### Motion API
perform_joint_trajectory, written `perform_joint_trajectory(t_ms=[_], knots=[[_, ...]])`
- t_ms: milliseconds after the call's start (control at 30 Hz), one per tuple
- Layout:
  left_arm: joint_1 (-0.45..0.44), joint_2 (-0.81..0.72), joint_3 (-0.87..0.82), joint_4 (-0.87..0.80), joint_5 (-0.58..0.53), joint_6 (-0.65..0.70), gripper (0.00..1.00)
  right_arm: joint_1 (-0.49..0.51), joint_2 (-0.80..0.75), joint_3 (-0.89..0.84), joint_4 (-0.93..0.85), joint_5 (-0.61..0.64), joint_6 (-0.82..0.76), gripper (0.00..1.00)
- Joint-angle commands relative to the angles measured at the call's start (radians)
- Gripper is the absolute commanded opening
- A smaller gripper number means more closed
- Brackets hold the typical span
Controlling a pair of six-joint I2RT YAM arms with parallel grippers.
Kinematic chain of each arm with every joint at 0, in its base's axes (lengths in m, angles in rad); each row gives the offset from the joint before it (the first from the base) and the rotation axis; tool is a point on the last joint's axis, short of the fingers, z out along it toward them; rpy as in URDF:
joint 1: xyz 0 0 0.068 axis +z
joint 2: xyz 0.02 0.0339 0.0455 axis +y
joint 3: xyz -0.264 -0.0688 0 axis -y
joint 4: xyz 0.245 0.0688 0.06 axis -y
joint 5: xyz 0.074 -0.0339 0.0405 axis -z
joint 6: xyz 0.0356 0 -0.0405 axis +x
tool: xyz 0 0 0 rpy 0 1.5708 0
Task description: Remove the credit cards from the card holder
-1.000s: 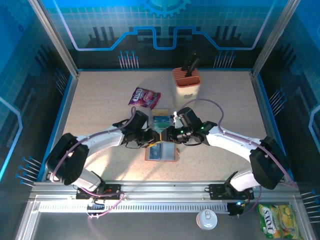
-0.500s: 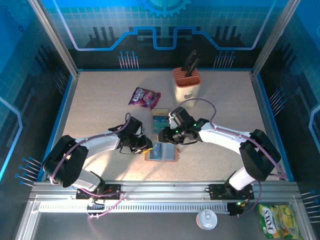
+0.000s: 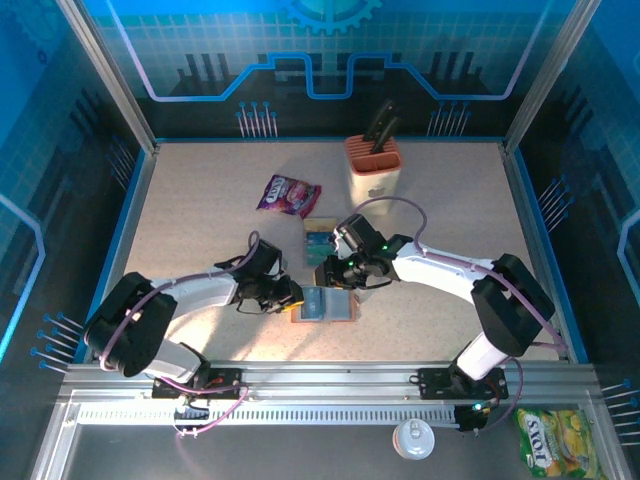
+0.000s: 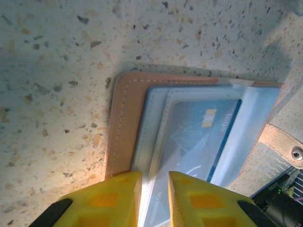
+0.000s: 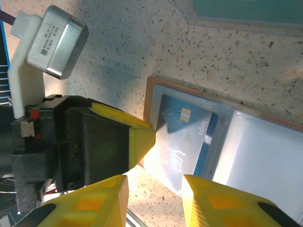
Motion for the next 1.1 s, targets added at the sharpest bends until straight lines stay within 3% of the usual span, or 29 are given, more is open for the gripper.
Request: perform_joint_trajectory(t_ms=[0, 167, 433, 1067], knots=[[0.008, -0.03, 0.001, -0.04, -0.017, -0.013, 0.24, 0.015, 0.019, 0.027, -0.028, -0.023, -0.018, 0.36], [0.008, -0.062, 0.026, -0.063, -0.031, -0.011, 0.23, 0.016, 0.032, 0.021, -0.022, -0.038, -0.01, 0.36], [0.016, 0.005, 0.043, -0.036, 0.004, 0.0, 0.11, 0.022, 0.069, 0.003, 0.013, -0.07, 0.01, 0.36], [0.019, 0.035, 0.044, -0.067, -0.018, 0.021, 0.09, 0.029, 0.174, -0.02, 0.099, -0.129, 0.048, 0.36]])
